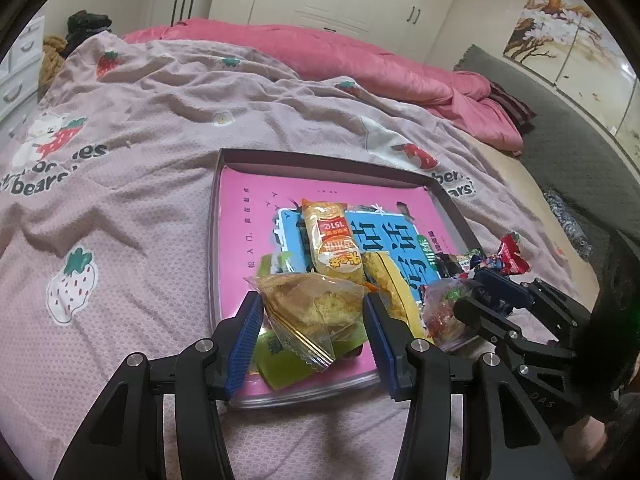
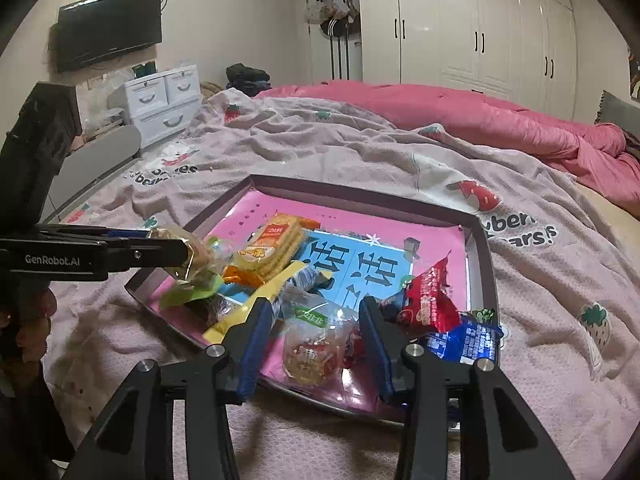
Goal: Organize snacks
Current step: 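Carry the clear cookie bag over the tray while right carries the candy bag there, then open left to drop the cookie bag in the tray while right releases the candy bag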
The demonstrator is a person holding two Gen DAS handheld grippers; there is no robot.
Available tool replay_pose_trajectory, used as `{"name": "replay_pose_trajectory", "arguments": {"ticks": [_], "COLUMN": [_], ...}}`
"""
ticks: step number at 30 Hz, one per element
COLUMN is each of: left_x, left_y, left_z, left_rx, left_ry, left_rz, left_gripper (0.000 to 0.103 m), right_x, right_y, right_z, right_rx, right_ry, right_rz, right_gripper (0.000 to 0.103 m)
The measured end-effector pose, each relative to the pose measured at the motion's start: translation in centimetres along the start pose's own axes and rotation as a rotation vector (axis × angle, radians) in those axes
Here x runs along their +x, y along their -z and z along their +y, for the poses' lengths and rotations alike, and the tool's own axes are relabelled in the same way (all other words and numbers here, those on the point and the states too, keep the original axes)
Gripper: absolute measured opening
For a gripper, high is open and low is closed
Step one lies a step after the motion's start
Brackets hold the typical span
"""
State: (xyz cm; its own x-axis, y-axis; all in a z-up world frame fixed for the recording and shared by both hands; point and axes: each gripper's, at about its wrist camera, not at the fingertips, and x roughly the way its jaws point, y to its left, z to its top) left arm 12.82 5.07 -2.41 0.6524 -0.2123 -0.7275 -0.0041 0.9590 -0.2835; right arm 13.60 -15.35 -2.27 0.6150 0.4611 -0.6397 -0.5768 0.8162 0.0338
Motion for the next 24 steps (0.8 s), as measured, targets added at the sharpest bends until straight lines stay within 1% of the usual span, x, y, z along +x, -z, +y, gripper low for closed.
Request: {"name": "replay_pose_trajectory", "arguments": {"ticks": [8,13,24], "left_x": [0.03,0.01,-0.02], "left_y": [0.0,0.0,-0.07], "left_z": [-0.01,0.02,0.28], "left_rx": [-0.004,-0.003,-0.012], "left_ry": [-0.008,-0.011,-0.02], "left_rz": [0.003,0.001,0.005], "left_gripper": [0.055,0.055,0.06], "right_x": [-0.62,-0.79,-0.71], "right_y": [-0.1,-0.05,0.09], "right_z": [-0.3,-0.22,-0.47], "right_rx": [0.011,0.002,0.013], "right_ry": [0.011,0.018,0.032], "right_rz": [-0.022,-0.021,-0.012], "right_gripper": [0.048,0.05,0.05]}}
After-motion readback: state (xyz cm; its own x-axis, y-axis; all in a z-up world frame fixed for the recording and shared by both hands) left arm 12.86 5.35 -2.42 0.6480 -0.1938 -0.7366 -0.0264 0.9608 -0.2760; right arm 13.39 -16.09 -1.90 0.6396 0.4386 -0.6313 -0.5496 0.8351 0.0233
